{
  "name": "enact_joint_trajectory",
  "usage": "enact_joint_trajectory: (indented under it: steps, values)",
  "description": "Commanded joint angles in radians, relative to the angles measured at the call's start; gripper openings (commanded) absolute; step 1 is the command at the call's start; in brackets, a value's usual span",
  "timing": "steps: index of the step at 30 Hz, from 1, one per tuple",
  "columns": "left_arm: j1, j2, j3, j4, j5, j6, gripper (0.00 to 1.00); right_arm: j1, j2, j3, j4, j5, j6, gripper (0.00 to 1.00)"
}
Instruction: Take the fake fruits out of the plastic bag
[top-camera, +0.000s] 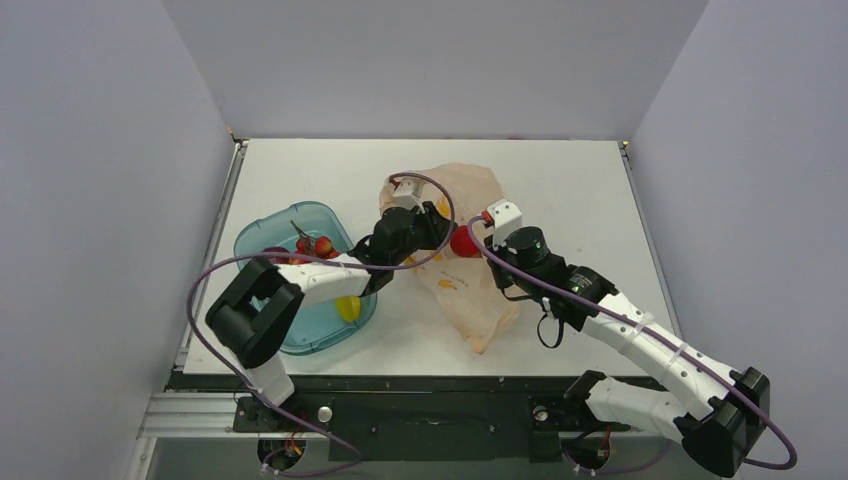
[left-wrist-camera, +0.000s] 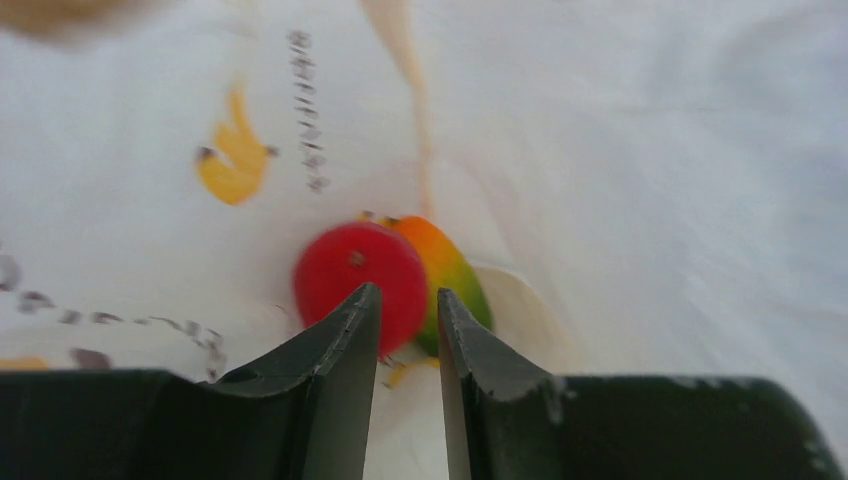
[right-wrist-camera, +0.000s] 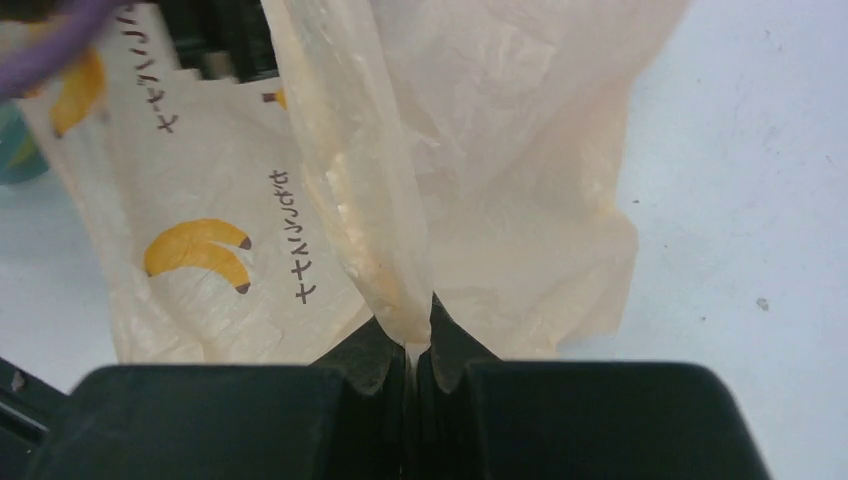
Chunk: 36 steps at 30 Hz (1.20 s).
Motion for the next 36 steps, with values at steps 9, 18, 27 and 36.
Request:
enact_joint_trajectory:
  steps: [9, 18, 27, 36]
  values:
    - [0.017, -0.346, -0.189, -0.101, 0.2, -0.022, 0.4, -0.005, -0.064, -0.059, 0.11, 0.003, 0.045, 0.0]
    - [0.022, -0.12, -0.109, -0.048, 0.117, 0.081, 0.52, 0.055, -0.045, -0.06, 0.12, -0.087, 0.049, 0.0]
    - [0.016, -0.061, -0.076, -0.02, 0.041, 0.107, 0.62, 0.063, -0.054, -0.067, 0.095, -0.08, 0.024, 0.0]
    - [0.011, -0.08, -0.032, -0.071, -0.094, 0.169, 0.97, 0.064, -0.036, -0.063, 0.105, -0.086, 0.014, 0.0]
